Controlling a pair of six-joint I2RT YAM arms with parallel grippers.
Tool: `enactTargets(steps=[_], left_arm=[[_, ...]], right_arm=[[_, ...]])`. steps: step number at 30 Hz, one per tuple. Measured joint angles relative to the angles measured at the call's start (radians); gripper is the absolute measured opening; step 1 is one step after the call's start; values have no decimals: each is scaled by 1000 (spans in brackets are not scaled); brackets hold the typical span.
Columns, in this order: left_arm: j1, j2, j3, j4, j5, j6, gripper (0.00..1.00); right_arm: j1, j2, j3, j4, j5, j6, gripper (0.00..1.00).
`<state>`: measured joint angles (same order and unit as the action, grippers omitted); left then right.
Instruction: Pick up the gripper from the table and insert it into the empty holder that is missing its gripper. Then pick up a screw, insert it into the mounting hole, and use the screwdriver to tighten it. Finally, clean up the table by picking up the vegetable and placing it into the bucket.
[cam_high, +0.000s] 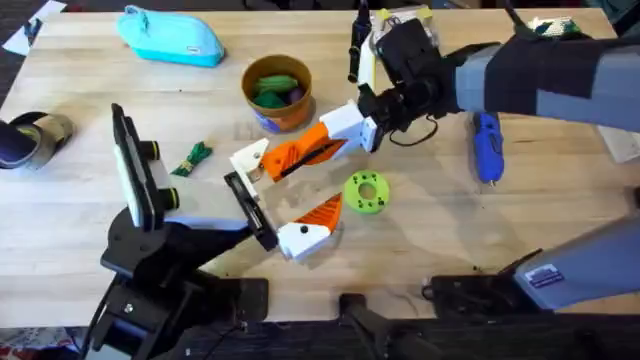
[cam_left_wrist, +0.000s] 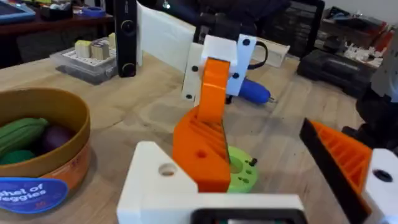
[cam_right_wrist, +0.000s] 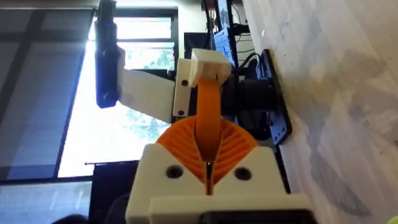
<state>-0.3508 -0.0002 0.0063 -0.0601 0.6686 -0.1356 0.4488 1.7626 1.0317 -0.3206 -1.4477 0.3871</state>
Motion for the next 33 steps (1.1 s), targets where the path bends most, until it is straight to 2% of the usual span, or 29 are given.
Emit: enactTargets(steps=[6,17,27,33], left_arm=[[1,0,0,0,-9,-3,995],[2,0,0,0,1,-22,995],[7,0,0,0,-25,-33,995],[15,0,0,0,-57,-30,995]], right_arm=[[6,5,0,46,11,58,9],[70,75,2,311,-12,290,9],[86,77,2,381,23,404,9],[97,77,0,516,62,485,9]])
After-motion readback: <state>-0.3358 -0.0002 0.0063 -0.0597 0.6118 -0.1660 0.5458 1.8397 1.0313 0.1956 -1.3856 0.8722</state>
